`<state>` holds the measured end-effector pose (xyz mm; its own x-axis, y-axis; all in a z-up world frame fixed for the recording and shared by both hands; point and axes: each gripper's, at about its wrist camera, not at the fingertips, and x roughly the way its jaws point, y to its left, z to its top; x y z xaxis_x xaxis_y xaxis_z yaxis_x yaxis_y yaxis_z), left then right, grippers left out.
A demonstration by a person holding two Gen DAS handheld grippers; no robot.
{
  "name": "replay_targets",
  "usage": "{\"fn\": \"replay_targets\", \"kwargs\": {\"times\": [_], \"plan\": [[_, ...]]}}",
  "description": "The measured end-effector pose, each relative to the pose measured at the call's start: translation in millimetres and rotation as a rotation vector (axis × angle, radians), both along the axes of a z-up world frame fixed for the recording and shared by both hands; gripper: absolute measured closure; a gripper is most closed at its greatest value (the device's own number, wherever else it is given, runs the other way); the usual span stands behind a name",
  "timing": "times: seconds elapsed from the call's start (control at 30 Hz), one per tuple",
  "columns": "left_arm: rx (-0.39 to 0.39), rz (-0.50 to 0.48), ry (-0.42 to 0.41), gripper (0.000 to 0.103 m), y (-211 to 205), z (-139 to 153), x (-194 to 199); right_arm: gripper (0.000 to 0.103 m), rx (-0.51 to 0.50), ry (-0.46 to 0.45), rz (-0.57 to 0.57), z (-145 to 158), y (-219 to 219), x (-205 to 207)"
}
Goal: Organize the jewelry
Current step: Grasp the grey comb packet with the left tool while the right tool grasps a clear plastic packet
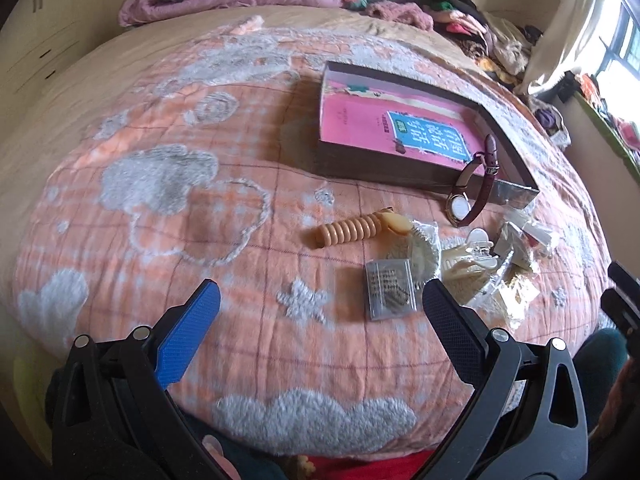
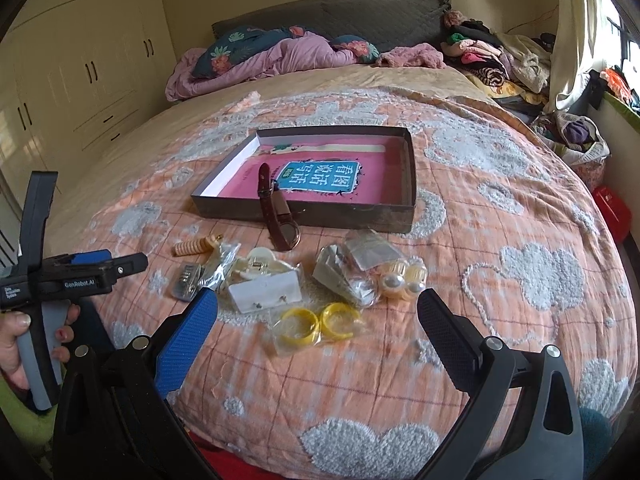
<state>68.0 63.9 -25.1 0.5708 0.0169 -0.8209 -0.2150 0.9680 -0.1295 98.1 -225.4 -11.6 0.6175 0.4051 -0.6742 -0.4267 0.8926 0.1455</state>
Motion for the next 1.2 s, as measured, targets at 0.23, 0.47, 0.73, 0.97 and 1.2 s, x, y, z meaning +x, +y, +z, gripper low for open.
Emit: {"fn": "replay_targets", "kwargs": {"times": [0.23, 0.47, 0.73, 0.97, 1.2], "plan": [[-0.047, -0.074, 0.054, 0.008, -7.2, -19.5, 17.9, 0.004, -0.001, 0.011, -0.036, -4.3, -5.6, 29.1], [-0.036, -0.127, 0.082, 0.034, -20.7, -40.6, 20.2, 0.004, -0.019, 0.030, -0.054, -17.8, -7.0, 54.1], [-0.046, -0.182, 0.056, 0.049, -25.7, -45.1, 27.0, 0.004, -0.093, 0.075, -0.024, -43.2, 0.2, 87.8], [-0.039, -0.157, 0.059, 0.047, -22.1, -42.9, 27.5, 0.024, -0.153, 0.128, 0.022, -69.0, 6.4, 118.1], [-0.060, -0.181, 0.081, 0.054, -33.3, -51.8, 38.2, 0.063, -0.012, 0.201, 0.085, -76.4, -1.3, 131.6]]}}
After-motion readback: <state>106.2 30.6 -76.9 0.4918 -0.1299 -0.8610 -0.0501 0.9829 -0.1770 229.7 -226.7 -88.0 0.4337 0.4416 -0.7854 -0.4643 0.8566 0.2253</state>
